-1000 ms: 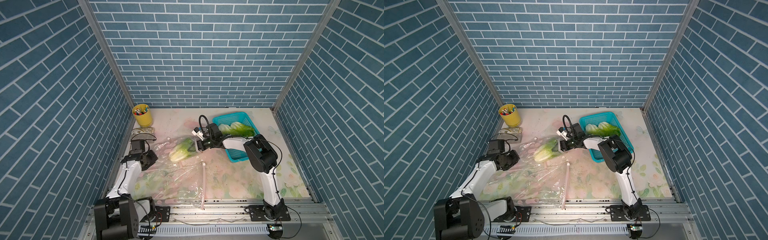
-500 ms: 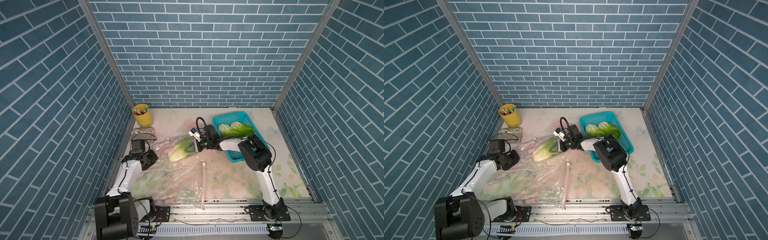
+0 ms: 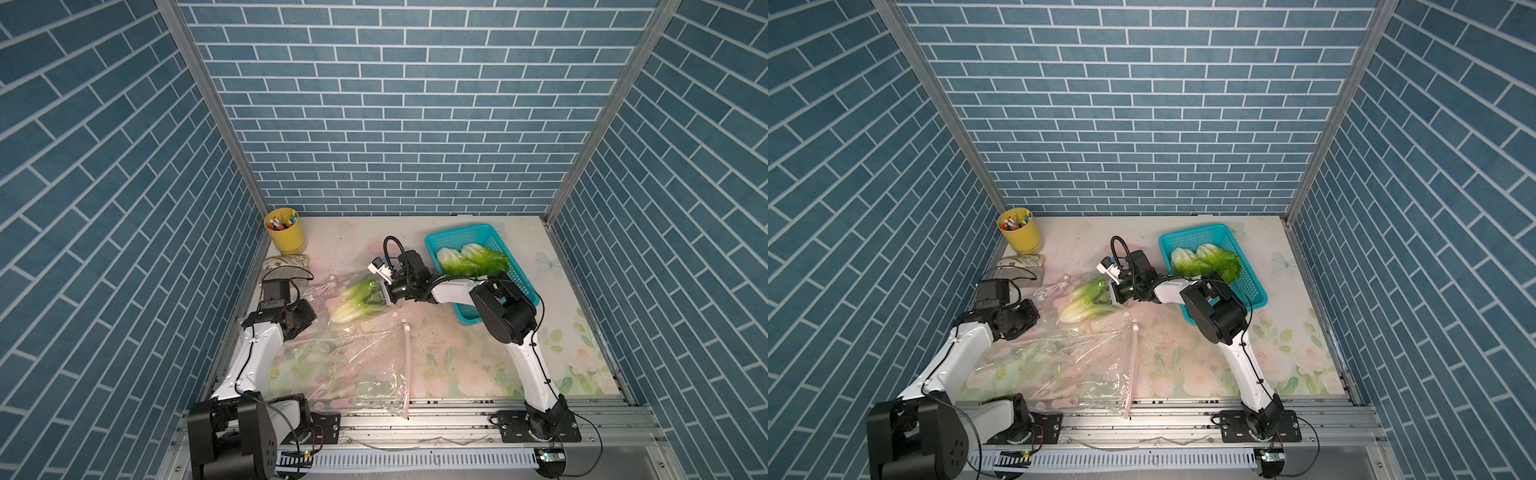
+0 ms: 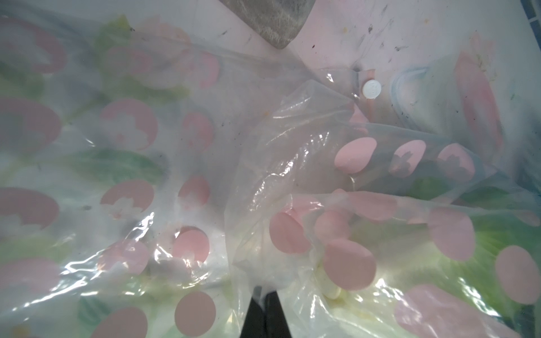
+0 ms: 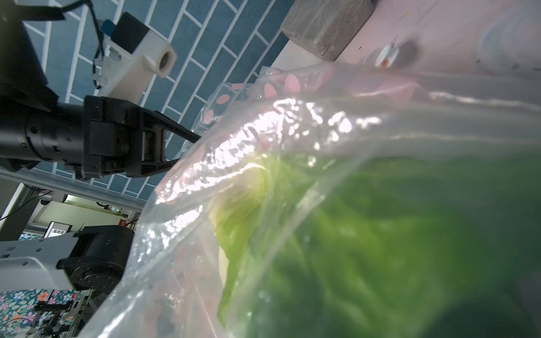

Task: Open the zip-top bag and take out the chinese cabbages
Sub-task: Pick up the Chinese cabbage from the zipper food storage bag.

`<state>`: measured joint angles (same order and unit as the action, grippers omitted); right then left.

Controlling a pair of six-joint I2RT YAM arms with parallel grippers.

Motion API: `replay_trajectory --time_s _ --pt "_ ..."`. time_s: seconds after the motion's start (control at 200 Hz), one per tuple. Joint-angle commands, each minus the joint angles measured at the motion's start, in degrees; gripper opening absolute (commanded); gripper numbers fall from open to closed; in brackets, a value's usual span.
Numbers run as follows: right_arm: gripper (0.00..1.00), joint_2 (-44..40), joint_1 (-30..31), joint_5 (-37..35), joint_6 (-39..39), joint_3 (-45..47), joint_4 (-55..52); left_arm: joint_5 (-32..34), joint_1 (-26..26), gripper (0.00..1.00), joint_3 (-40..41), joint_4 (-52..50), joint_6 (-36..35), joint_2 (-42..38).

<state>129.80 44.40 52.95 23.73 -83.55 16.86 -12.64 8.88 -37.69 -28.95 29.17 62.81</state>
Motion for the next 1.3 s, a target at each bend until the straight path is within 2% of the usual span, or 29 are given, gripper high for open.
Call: replay_trajectory --time_s 0.0,0.205,0.315,0.37,0.425,0.44,0.485,0.51,0.52,0.535,0.635,0.855,1.1,1.295 --pt "0.0 -5.8 -0.88 -4.68 -0.87 3.22 -4.62 2.32 -0.26 0.0 -2.03 -2.26 -1.39 -2.2" --pt "0.0 -10.23 -1.95 -9.49 -0.77 8.64 -7.36 4.65 -0.04 0.0 -4.89 -4.67 -1.58 -1.91" --pt "0.0 -11.78 -2.42 -11.09 -0.15 12.95 -5.24 5.45 0.22 0.0 -4.54 -4.8 -1.31 -3.18" --pt "0.0 -12.4 -2.74 -11.02 0.5 14.54 -3.62 4.31 0.28 0.0 -4.54 -4.67 -1.37 -3.69" --pt "0.0 -12.77 -2.86 -10.61 0.18 15.08 -3.45 -0.01 0.4 0.01 -4.57 -3.02 -1.99 -3.99" --pt "0.0 -12.85 -2.89 -10.52 -0.08 15.08 -3.52 -1.19 0.43 0.1 -4.58 -2.56 -2.08 -3.95" --pt "0.0 -13.07 -2.9 -9.73 -1.16 14.83 -4.3 -5.27 0.43 0.67 -4.74 -0.93 -2.01 -4.0" --pt "0.0 -13.23 -2.92 -9.45 -1.86 14.61 -4.82 -7.49 0.43 0.85 -5.07 -0.26 -2.01 -3.88" --pt "0.0 -13.25 -2.94 -9.36 -2.02 14.52 -5.08 -8.23 0.39 0.96 -5.28 -0.06 -2.05 -3.73" --pt "0.0 -13.3 -2.95 -9.28 -2.6 14.36 -5.38 -9.32 0.43 0.99 -5.55 0.01 -2.03 -3.67" --pt "0.0 -13.43 -2.94 -8.44 -5.52 12.86 -8.76 -13.51 0.34 1.0 -9.53 -1.45 -4.17 -2.25" --pt "0.0 -13.0 -2.92 -7.83 -7.29 10.65 -11.58 -13.29 -0.88 1.0 -21.54 -12.49 -11.24 5.28" --pt "0.0 -12.46 -2.82 -6.24 -7.19 9.38 -11.77 -4.62 -11.3 1.0 -27.35 -16.22 -14.11 16.94" --pt "0.0 -13.5 -2.82 -4.84 -8.56 9.46 -12.99 -6.24 -14.94 1.0 -31.28 -14.36 -17.38 26.66"
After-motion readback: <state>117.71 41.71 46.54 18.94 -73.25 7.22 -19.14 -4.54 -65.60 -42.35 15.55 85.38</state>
